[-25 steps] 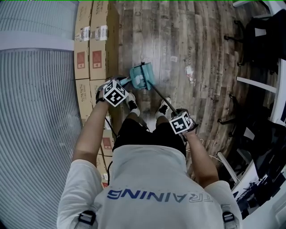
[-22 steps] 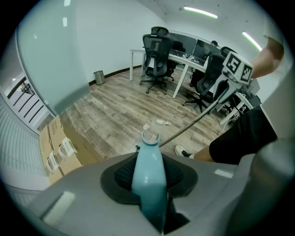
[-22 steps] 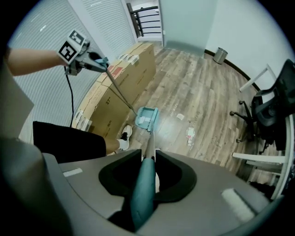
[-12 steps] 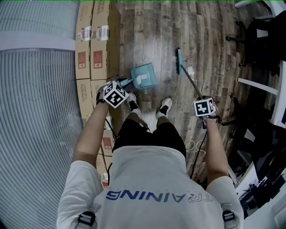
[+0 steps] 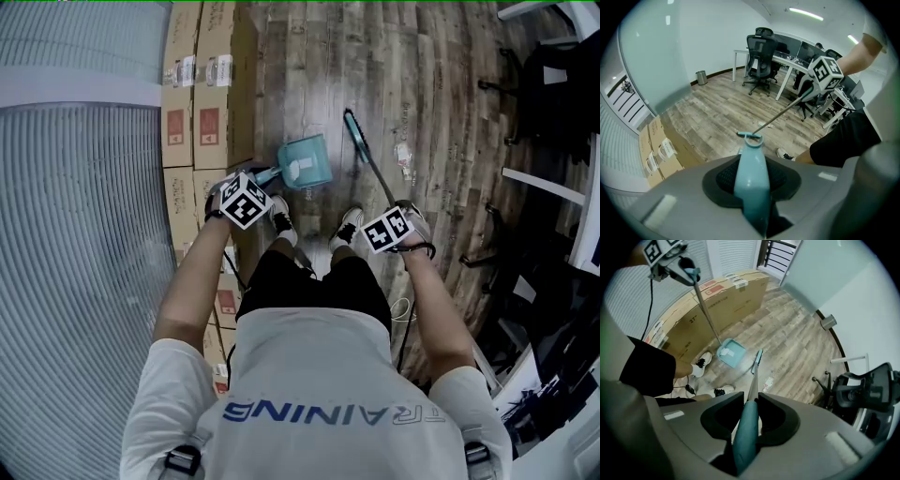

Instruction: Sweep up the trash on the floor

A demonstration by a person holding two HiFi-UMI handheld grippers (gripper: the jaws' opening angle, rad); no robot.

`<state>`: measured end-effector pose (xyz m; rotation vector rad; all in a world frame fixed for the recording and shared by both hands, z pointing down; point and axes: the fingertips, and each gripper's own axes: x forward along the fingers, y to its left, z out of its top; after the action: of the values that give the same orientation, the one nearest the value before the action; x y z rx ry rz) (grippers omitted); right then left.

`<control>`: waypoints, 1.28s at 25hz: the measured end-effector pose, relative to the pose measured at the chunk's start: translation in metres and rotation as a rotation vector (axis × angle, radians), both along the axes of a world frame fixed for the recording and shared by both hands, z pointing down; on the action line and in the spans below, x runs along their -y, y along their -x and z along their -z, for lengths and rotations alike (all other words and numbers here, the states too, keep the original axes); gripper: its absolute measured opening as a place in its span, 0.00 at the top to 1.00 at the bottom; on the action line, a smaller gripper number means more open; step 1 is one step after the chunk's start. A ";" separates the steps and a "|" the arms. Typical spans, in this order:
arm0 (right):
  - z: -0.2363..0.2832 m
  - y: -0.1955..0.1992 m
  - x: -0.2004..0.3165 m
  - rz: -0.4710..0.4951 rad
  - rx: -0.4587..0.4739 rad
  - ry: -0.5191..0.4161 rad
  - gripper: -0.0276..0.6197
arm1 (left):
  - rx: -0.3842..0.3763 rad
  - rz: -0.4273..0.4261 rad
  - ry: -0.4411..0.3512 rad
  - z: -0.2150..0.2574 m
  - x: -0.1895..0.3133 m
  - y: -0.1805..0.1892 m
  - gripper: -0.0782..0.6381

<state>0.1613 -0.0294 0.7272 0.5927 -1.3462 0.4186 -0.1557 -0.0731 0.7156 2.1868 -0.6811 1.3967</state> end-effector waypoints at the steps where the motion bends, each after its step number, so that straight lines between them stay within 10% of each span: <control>1: 0.002 0.008 -0.008 0.011 0.014 0.008 0.79 | 0.000 0.000 0.001 0.000 0.001 0.000 0.75; 16: 0.030 0.044 -0.067 -0.040 0.249 0.103 0.79 | 0.001 0.002 0.008 -0.003 0.001 0.000 0.75; 32: 0.052 -0.192 -0.013 -0.465 -0.003 -0.101 0.79 | 0.008 0.007 0.016 -0.003 -0.001 -0.001 0.75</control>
<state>0.3533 -0.0163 0.6747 0.9960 -1.2263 0.7264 -0.1548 -0.0726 0.7186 2.1655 -0.6778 1.4038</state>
